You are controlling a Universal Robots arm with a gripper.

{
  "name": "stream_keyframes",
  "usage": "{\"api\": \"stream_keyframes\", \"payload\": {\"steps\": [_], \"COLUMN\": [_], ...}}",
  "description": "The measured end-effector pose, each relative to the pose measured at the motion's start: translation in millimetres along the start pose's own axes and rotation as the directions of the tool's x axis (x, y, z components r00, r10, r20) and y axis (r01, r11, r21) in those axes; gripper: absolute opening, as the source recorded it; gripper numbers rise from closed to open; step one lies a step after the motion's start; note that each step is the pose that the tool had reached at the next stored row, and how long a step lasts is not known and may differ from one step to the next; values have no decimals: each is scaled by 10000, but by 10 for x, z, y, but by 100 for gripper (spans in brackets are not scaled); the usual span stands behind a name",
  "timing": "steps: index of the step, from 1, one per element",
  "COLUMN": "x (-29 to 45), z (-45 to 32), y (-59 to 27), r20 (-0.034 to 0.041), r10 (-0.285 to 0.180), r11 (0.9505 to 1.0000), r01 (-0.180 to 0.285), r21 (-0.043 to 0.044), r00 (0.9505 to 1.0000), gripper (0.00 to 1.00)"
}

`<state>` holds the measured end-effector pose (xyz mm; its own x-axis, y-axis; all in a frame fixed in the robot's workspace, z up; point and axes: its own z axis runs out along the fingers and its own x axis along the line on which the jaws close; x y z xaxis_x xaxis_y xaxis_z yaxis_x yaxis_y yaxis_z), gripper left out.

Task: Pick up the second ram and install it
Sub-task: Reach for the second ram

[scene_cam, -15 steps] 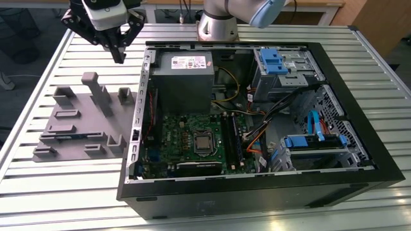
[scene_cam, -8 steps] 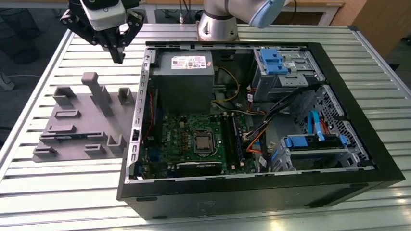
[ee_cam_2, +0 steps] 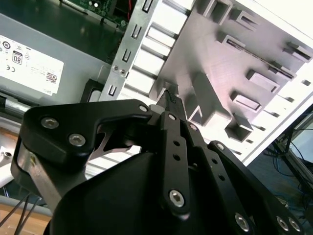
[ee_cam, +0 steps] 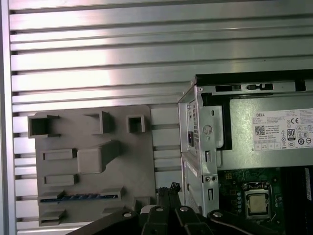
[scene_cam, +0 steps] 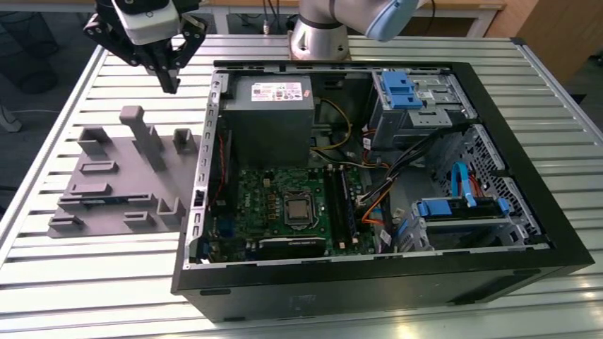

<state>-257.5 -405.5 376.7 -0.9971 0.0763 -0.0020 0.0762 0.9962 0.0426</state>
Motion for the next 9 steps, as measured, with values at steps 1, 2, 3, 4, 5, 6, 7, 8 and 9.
{"api": "stream_keyframes", "payload": {"steps": [1,2,3,4,5,6,7,8,9], "x": [32,64,86,101,111,119,128,145,165], "z": [0,1,3,6,9,12,15,17,19], "y": [-5,-11,-21,-38,-58,-84,-112,-129,-137], "r20": [0,-1,-1,0,0,-1,0,0,0], "r10": [-1,-1,0,-2,-2,0,-1,0,1], "r11": [10000,10000,10000,10000,10000,10000,10000,10000,10000], "r01": [1,1,0,2,2,0,1,0,-1], "r21": [0,0,0,-1,-2,-1,-1,0,0], "r00": [10000,10000,10000,10000,10000,10000,10000,10000,10000], "gripper": [11,11,11,11,11,11,11,11,11]}}
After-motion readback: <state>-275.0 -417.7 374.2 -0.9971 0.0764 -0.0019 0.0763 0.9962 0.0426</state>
